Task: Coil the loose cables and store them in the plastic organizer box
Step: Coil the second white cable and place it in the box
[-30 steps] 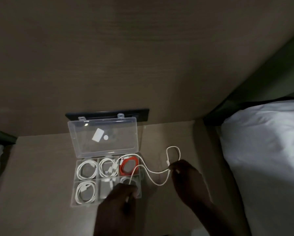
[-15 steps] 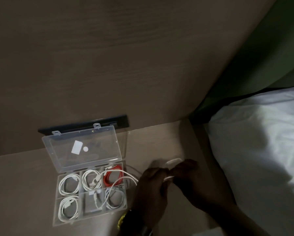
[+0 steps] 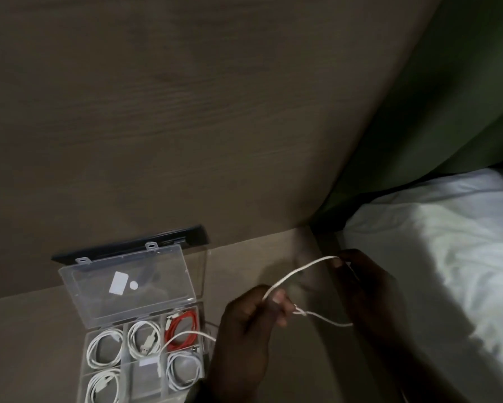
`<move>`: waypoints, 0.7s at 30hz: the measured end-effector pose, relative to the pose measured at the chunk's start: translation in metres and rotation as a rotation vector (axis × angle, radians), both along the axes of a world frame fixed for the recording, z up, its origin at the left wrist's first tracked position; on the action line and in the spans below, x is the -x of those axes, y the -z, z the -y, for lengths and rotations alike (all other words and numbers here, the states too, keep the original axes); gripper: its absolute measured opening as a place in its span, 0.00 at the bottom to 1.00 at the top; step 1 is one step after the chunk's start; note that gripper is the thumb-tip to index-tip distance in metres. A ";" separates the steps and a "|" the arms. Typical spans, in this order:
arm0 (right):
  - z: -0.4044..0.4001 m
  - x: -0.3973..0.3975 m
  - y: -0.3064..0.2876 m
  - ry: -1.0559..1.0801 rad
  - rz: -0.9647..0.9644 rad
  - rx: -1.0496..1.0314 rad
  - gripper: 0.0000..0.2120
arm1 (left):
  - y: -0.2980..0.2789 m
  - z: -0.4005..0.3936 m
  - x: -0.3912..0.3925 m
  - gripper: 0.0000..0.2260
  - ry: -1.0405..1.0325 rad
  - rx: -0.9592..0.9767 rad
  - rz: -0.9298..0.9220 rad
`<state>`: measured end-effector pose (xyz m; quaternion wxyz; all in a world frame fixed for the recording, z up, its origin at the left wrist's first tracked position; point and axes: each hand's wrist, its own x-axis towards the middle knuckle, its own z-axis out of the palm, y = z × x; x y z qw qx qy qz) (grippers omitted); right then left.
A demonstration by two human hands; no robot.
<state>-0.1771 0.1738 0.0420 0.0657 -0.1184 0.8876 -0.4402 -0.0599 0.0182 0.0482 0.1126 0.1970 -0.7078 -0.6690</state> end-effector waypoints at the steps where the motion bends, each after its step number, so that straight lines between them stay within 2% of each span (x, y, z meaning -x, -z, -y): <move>1: -0.004 0.001 0.005 0.005 -0.018 -0.026 0.04 | -0.004 0.003 0.002 0.14 -0.038 -0.168 0.008; 3: -0.012 0.004 0.016 0.035 -0.080 -0.053 0.05 | -0.004 0.010 0.003 0.13 -0.064 -0.357 0.093; 5: -0.018 0.013 0.025 0.099 -0.129 -0.041 0.06 | 0.002 0.019 0.000 0.09 0.026 -0.398 0.219; 7: -0.020 0.022 0.031 0.144 -0.107 0.029 0.08 | 0.009 0.027 -0.005 0.08 0.183 -0.319 0.322; 9: -0.023 0.030 0.035 0.185 -0.109 0.061 0.09 | 0.011 0.031 -0.008 0.09 0.324 -0.151 0.395; 11: -0.024 0.036 0.034 0.227 -0.078 0.101 0.09 | 0.012 0.032 -0.011 0.09 0.368 -0.066 0.424; 12: -0.022 0.037 0.030 0.222 -0.069 0.080 0.09 | 0.010 0.032 -0.012 0.09 0.346 -0.105 0.432; 13: -0.022 0.040 0.028 0.177 -0.102 0.035 0.09 | 0.009 0.033 -0.012 0.09 0.312 -0.165 0.440; 15: -0.018 0.037 0.020 0.033 -0.265 -0.243 0.07 | 0.006 0.033 -0.010 0.10 0.258 -0.277 0.447; 16: -0.014 0.034 0.017 -0.063 -0.357 -0.386 0.16 | 0.004 0.032 -0.008 0.10 0.241 -0.321 0.435; 17: -0.011 0.029 0.016 -0.211 -0.400 -0.421 0.27 | 0.002 0.031 -0.004 0.10 0.233 -0.369 0.414; 18: -0.004 0.022 0.012 -0.352 -0.390 -0.392 0.34 | -0.002 0.028 -0.001 0.10 0.230 -0.420 0.391; 19: 0.004 0.013 0.008 -0.489 -0.357 -0.315 0.35 | -0.006 0.025 0.002 0.09 0.226 -0.478 0.369; 21: 0.016 0.000 0.011 -0.688 -0.311 -0.182 0.24 | -0.015 0.021 0.007 0.08 0.207 -0.652 0.313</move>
